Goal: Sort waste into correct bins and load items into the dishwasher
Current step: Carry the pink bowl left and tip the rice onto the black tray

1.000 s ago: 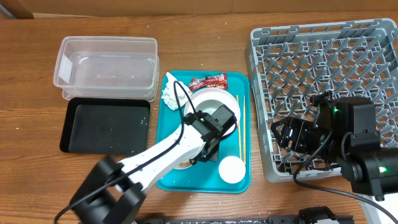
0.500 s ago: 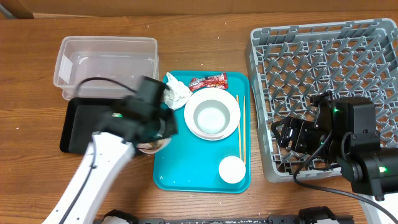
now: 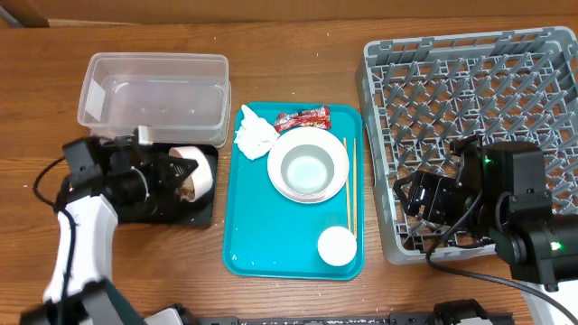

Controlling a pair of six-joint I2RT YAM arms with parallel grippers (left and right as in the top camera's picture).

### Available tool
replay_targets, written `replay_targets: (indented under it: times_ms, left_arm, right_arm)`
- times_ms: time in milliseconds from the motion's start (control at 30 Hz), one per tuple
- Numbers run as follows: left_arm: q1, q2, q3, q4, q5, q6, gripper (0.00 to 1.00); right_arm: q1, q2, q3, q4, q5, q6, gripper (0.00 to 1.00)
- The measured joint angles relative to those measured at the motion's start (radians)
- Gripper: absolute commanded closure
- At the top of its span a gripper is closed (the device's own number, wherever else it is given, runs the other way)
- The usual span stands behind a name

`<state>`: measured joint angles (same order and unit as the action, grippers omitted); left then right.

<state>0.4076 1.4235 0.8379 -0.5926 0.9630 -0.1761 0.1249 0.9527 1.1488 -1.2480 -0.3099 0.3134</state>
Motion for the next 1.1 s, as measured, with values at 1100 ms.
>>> replay_targets:
  times_ms: [1100]
  left_arm:
    - [0.296, 0.262, -0.098, 0.217, 0.57, 0.323, 0.96]
  right_arm:
    - [0.0, 0.0, 0.0, -0.001, 0.0, 0.0, 0.07]
